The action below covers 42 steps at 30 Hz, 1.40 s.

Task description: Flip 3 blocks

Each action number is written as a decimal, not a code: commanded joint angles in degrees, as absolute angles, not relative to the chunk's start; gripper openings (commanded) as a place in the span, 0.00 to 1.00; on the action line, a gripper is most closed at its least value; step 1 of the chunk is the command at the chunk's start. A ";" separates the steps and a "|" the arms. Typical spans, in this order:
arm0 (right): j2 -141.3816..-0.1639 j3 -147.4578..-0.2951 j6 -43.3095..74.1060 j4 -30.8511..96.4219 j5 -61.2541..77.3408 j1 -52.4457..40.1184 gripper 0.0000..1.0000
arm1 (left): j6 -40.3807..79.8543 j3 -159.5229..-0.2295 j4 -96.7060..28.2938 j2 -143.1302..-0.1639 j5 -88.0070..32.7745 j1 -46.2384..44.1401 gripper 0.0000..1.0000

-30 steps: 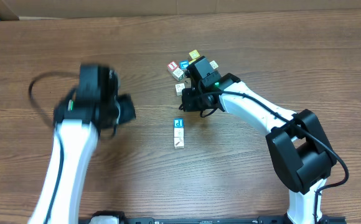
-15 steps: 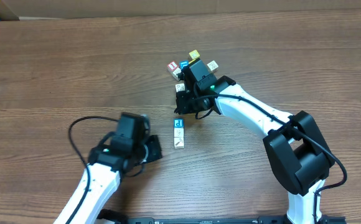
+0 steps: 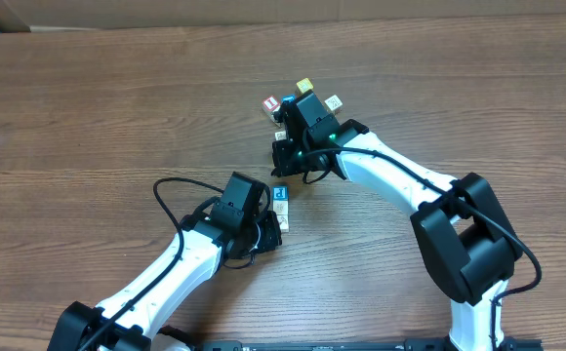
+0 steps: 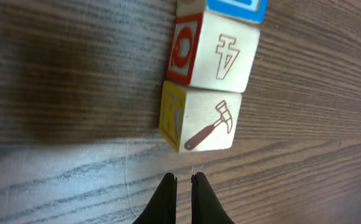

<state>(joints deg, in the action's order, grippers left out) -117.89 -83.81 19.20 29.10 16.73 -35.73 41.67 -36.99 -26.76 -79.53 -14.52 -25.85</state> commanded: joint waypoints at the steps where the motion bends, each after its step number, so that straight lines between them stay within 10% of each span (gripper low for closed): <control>1: -120.22 -83.96 17.58 28.27 18.09 -35.73 0.04 | 44.71 -36.71 -27.68 -79.50 -16.12 -25.82 0.04; 42: -120.25 -83.96 17.80 32.14 18.13 -35.99 0.04 | 57.47 -34.81 -21.56 -85.38 -17.69 -25.89 0.04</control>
<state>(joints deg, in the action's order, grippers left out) -120.40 -83.81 19.20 31.62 17.17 -35.73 56.86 -35.11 -21.61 -85.01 -17.43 -25.85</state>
